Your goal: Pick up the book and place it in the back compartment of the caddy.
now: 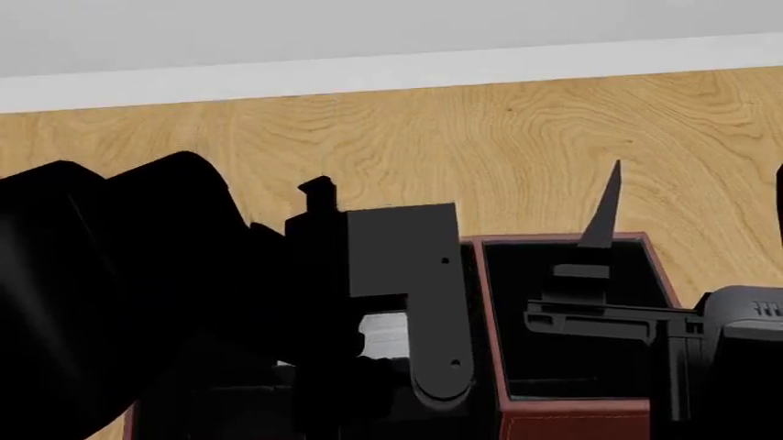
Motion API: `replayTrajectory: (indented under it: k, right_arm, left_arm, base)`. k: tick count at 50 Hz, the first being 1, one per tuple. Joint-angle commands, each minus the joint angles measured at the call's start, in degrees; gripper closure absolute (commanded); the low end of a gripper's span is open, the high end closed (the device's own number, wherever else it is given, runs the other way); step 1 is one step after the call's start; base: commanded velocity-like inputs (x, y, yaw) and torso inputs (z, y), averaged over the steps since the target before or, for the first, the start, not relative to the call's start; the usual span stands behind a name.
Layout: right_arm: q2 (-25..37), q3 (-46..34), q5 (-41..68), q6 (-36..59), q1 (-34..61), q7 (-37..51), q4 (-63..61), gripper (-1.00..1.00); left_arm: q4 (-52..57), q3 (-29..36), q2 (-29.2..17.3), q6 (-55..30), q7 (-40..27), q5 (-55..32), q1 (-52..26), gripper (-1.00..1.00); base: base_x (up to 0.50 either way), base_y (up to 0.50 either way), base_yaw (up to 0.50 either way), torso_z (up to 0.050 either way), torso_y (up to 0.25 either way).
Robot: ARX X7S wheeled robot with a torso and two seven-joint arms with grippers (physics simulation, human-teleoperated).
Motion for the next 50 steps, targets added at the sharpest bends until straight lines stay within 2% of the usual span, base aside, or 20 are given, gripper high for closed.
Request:
replayTrajectory:
  k: [1,50]
  right_arm:
    - [0.08,-0.46,-0.02,0.03,0.24,0.14,0.36,-1.00]
    - [0.56,-1.41,-0.36,-0.76,0.26,0.79,2.02,-1.00]
  left_arm:
    - [-0.47,0.21,-0.39,1.60,-1.69,1.20,0.96,1.00]
    - [-12.67,6.52,1.39,16.68,-2.17,5.00,4.99,1.00]
  base:
    - [0.00,0.00,0.00,0.000,0.000]
    - [0.00,0.00,0.00,0.000,0.001]
